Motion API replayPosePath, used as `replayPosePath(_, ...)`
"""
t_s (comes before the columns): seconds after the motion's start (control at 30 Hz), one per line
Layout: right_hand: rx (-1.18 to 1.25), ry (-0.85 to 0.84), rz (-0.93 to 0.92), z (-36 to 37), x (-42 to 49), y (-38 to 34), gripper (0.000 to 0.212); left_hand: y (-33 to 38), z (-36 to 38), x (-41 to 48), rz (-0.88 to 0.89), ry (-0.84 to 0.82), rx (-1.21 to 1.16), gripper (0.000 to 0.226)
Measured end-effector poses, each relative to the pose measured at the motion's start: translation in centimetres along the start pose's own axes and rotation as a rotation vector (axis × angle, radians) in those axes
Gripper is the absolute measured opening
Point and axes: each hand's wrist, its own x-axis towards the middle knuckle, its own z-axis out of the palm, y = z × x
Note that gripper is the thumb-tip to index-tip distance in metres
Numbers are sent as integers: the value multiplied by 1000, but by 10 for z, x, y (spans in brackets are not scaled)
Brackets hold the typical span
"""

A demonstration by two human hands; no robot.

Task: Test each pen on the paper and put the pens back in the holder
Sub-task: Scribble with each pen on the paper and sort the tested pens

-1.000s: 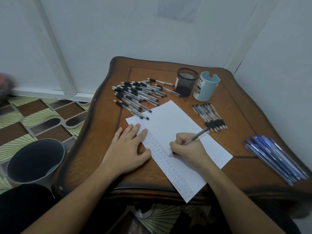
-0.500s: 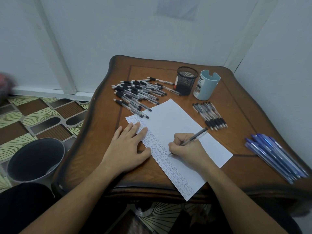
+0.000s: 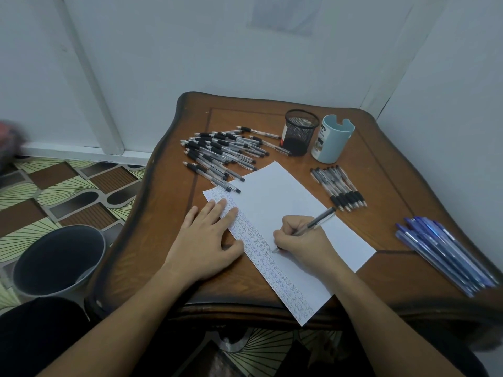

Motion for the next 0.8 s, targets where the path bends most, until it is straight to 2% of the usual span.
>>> replayPosePath(0.8,-5,27,1,-1,-1,-3,35,-1,0,1,3,-11,7,84)
